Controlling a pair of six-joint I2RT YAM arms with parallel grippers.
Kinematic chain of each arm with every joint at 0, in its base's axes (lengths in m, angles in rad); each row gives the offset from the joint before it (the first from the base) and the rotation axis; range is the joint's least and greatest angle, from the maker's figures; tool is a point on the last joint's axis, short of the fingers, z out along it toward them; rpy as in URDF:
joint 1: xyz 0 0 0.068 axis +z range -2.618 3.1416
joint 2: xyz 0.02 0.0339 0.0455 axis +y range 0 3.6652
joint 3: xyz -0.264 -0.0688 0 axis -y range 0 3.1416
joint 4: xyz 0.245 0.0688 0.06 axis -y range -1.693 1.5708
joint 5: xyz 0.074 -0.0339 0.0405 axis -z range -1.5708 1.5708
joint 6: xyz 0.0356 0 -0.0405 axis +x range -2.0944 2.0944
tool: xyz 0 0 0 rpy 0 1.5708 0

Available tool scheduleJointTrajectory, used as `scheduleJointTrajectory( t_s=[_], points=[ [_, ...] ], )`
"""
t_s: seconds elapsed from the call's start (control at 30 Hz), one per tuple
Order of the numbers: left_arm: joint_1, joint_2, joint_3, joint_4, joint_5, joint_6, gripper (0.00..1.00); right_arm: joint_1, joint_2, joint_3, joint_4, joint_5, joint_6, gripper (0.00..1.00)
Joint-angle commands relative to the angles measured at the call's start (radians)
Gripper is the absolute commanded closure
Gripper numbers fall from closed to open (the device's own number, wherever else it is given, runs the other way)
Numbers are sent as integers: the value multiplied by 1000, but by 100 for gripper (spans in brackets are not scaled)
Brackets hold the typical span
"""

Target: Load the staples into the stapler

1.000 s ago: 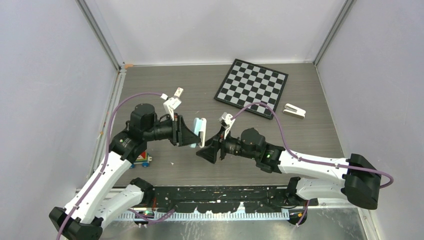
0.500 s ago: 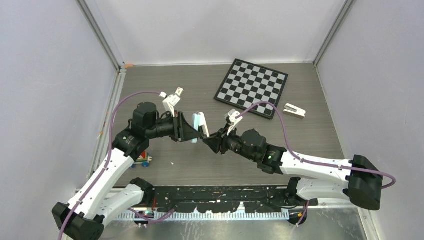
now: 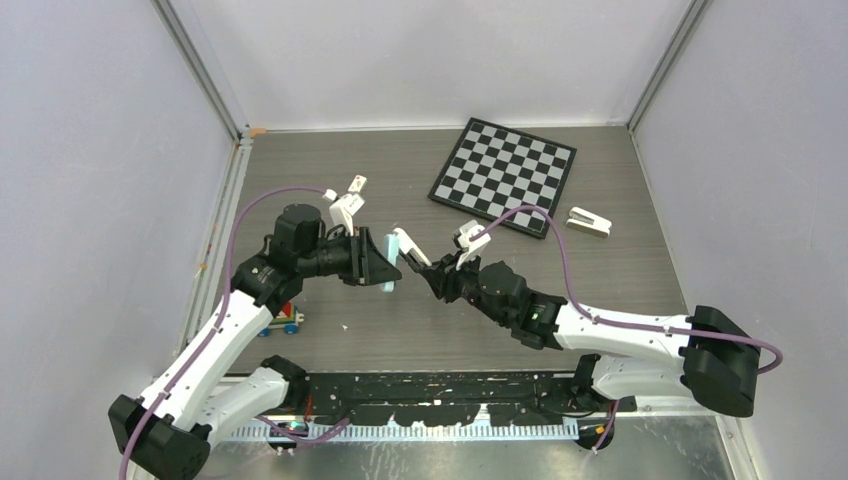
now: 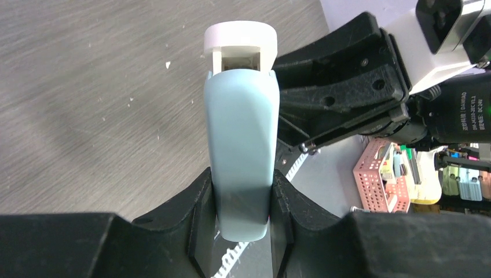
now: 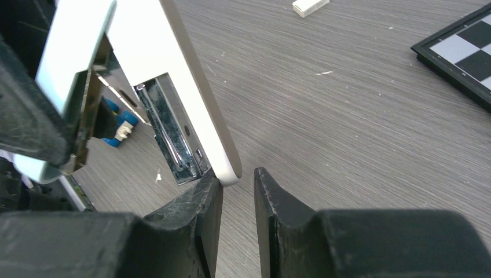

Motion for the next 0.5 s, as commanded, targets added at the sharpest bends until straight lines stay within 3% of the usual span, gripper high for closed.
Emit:
scheduleJointTrajectory(
  t_s=[0.0,0.47],
  points=[
    [-9,4,22,-117,92,55,100,-10,6,-7,171,75,-31,69],
    [-10,-2,10,-217,119,123,100,-11,12,-41,217,85,-81,70]
  ],
)
